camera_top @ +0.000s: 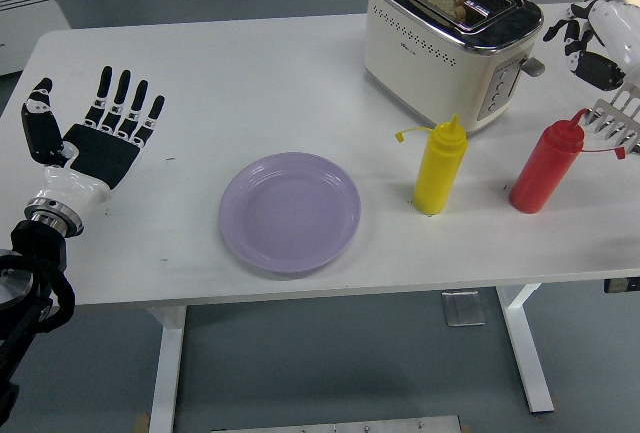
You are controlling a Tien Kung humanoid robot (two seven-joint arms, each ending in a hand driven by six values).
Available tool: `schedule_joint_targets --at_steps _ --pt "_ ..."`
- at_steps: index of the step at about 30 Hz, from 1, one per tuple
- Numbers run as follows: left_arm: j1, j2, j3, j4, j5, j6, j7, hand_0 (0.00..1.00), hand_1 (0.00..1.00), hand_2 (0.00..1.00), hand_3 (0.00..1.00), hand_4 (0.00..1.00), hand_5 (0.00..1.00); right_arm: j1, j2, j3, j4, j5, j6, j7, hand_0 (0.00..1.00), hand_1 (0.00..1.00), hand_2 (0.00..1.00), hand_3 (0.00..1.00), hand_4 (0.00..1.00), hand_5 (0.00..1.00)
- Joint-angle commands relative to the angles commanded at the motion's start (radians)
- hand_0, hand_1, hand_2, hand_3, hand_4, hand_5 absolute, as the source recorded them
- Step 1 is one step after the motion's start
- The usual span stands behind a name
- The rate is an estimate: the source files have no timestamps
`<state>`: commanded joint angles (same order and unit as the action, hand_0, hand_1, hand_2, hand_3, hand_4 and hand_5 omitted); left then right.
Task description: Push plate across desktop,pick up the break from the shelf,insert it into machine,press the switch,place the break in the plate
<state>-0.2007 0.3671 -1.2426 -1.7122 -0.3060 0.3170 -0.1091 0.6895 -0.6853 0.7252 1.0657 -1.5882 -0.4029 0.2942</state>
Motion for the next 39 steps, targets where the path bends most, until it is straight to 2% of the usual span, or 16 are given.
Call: schedule_joint_targets --at_steps 9,18,39 --pt "-0.002 0.002 0.002 0.001 0.001 0.000 -0.001 0.813 0.746 0.728 0.743 0.717 0.998 0.066 0.009 -0.141 -0.084 0.018 -0.010 0.002 0.419 0.295 0.577 0.470 0.002 0.002" --pt "-0.004 0.002 0.005 0.005 0.003 0.000 -0.001 0.813 0.744 0.728 0.743 0.715 0.998 0.105 0.027 -0.208 -0.145 0.055 -0.012 0.003 0.403 0.291 0.573 0.467 0.002 0.002" --pt "-0.004 0.003 0.008 0.007 0.005 0.001 0.000 0.812 0.744 0.728 0.745 0.715 0.998 0.129 0.055 -0.299 -0.178 0.099 -0.017 0.007 0.401 0.289 0.572 0.465 0.002 0.002"
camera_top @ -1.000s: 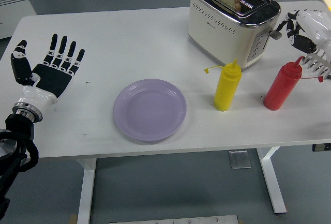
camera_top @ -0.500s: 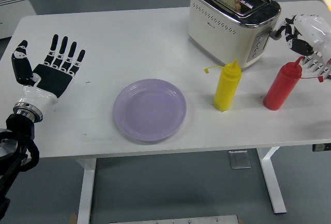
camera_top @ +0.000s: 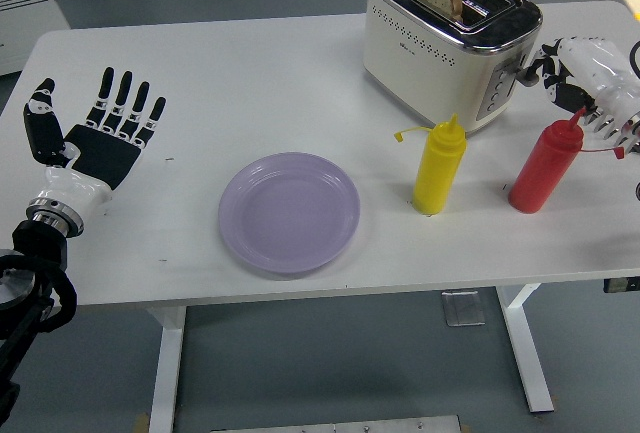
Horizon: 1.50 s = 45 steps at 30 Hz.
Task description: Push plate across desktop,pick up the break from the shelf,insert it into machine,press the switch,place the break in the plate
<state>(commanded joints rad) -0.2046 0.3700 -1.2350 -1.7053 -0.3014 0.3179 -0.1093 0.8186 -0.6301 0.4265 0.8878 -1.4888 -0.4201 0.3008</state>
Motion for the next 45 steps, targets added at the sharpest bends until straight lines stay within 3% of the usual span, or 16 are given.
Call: schedule_joint_targets --at_steps 28,39,45 --pt "0.002 0.000 0.003 0.000 0.002 0.002 -0.001 0.811 0.744 0.728 0.746 0.717 0.998 -0.009 0.040 -0.075 -0.038 0.051 0.003 0.001 0.403 0.290 0.568 0.462 0.002 0.002" --pt "0.005 0.000 0.001 -0.002 0.001 0.003 -0.003 0.811 0.744 0.728 0.746 0.715 0.998 -0.020 0.018 0.009 0.020 0.047 0.011 -0.002 0.403 0.290 0.567 0.462 0.002 0.002" --pt "0.007 0.000 -0.001 -0.003 0.001 0.005 -0.003 0.811 0.744 0.727 0.746 0.714 0.998 -0.034 -0.018 0.119 0.091 0.009 0.027 -0.016 0.404 0.291 0.566 0.462 0.002 0.002"
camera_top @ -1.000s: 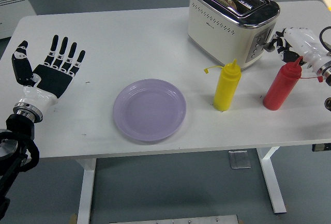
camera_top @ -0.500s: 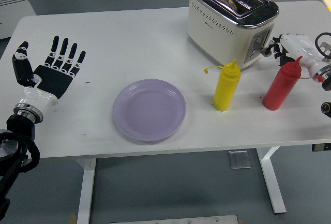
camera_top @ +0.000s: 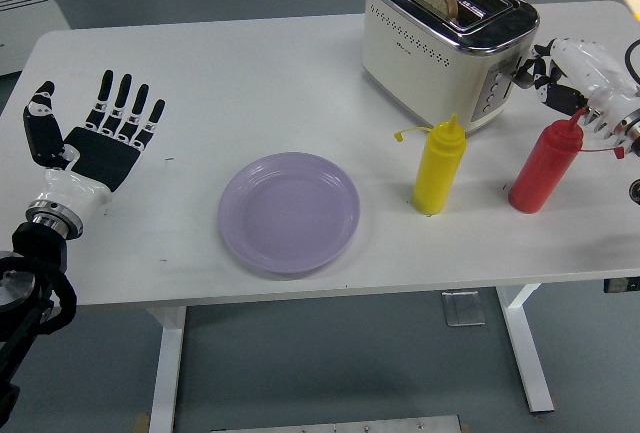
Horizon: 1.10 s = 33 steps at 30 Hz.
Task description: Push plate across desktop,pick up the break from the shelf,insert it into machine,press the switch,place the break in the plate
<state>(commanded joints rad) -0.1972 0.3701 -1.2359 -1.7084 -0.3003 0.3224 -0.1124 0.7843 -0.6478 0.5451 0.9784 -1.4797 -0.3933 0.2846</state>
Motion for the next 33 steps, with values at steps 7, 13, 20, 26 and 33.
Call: schedule_joint_targets --at_steps 7,13,20,26,33 --pt "0.001 0.000 -0.002 0.000 0.000 0.000 0.000 0.810 0.744 0.727 0.746 0.713 0.998 -0.015 -0.034 0.104 0.063 -0.046 0.020 -0.023 0.412 0.303 0.568 0.467 0.002 0.002" --pt "0.002 0.000 -0.004 0.000 -0.001 0.001 0.001 0.810 0.744 0.726 0.746 0.712 0.998 -0.023 -0.058 0.170 0.111 -0.080 0.039 -0.059 0.425 0.397 0.574 0.495 0.144 0.002" --pt "0.003 0.002 -0.006 -0.001 -0.002 0.001 0.002 0.809 0.744 0.726 0.745 0.711 0.998 0.002 -0.081 0.216 0.202 -0.073 0.082 -0.164 0.396 0.493 0.599 0.541 0.248 0.002" --pt "0.003 0.005 -0.005 0.001 -0.003 0.002 0.002 0.809 0.743 0.726 0.745 0.710 0.998 0.080 -0.094 0.211 0.276 -0.045 0.156 -0.289 0.469 0.581 0.624 0.577 0.434 0.002" --pt "0.001 0.011 -0.001 0.002 -0.004 0.001 0.002 0.809 0.743 0.726 0.745 0.710 0.998 0.212 -0.069 0.125 0.266 0.022 0.261 -0.424 0.506 0.606 0.636 0.605 0.507 0.002"
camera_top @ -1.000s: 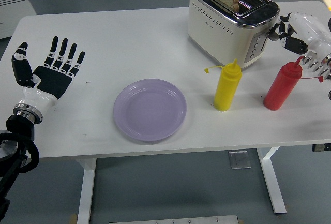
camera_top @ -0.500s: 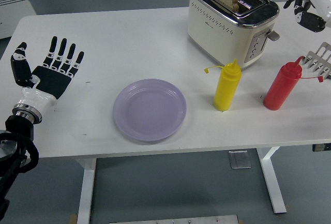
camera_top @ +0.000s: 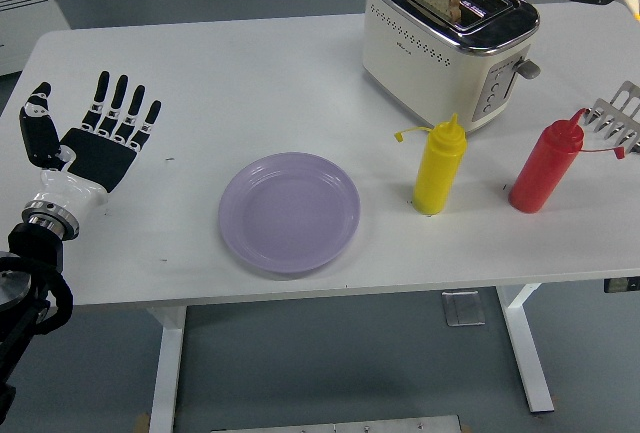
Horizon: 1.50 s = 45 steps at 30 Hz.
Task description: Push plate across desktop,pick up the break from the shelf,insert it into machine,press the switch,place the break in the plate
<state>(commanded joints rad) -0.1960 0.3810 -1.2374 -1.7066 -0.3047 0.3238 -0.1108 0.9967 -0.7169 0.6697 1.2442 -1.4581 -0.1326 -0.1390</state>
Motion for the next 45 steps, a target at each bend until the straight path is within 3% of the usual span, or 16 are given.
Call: schedule_joint_targets --at_steps 3,4,6,12,33,34,39,40,45 --pt "-0.002 0.003 0.002 0.001 -0.001 0.000 0.000 0.809 0.743 0.726 0.745 0.710 0.998 0.068 0.031 -0.047 -0.040 0.039 0.045 -0.059 0.506 0.606 0.636 0.605 0.507 0.002" --pt "-0.002 0.004 0.003 0.001 -0.002 0.000 0.000 0.809 0.743 0.726 0.745 0.710 0.998 0.088 0.041 -0.058 -0.053 0.048 0.056 -0.074 0.573 0.636 0.655 0.659 0.593 0.002" --pt "-0.003 0.006 0.004 0.001 -0.003 0.000 0.000 0.809 0.743 0.726 0.745 0.710 0.998 0.131 0.057 -0.076 -0.074 0.064 0.072 -0.094 0.573 0.636 0.655 0.659 0.593 0.002" --pt "-0.008 0.012 0.009 0.001 -0.005 -0.001 0.001 0.808 0.742 0.726 0.745 0.710 0.998 0.242 0.133 -0.126 -0.171 0.133 0.109 -0.117 0.595 0.647 0.676 0.678 0.649 0.046" --pt "-0.016 0.019 0.026 0.006 -0.008 0.000 0.001 0.808 0.743 0.726 0.746 0.710 0.998 0.430 0.363 -0.320 -0.486 0.325 0.162 -0.179 0.593 0.652 0.682 0.693 0.729 0.159" --pt "-0.016 0.020 0.026 0.006 -0.008 0.000 0.000 0.808 0.743 0.726 0.746 0.709 0.998 0.433 0.369 -0.327 -0.494 0.330 0.163 -0.182 0.574 0.650 0.692 0.701 0.760 0.225" --pt "-0.015 0.020 0.030 0.008 -0.008 0.000 0.000 0.808 0.743 0.726 0.746 0.709 0.998 0.456 0.400 -0.359 -0.531 0.352 0.164 -0.203 0.574 0.650 0.692 0.701 0.760 0.225" --pt "-0.015 0.021 0.030 0.008 -0.008 0.000 0.000 0.808 0.743 0.726 0.747 0.710 0.998 0.460 0.404 -0.361 -0.535 0.353 0.162 -0.206 0.504 0.625 0.691 0.705 0.782 0.261" --pt "-0.016 0.021 0.033 0.009 -0.008 0.000 0.000 0.808 0.743 0.726 0.747 0.710 0.998 0.484 0.428 -0.376 -0.550 0.359 0.146 -0.222 0.504 0.625 0.691 0.705 0.782 0.261"
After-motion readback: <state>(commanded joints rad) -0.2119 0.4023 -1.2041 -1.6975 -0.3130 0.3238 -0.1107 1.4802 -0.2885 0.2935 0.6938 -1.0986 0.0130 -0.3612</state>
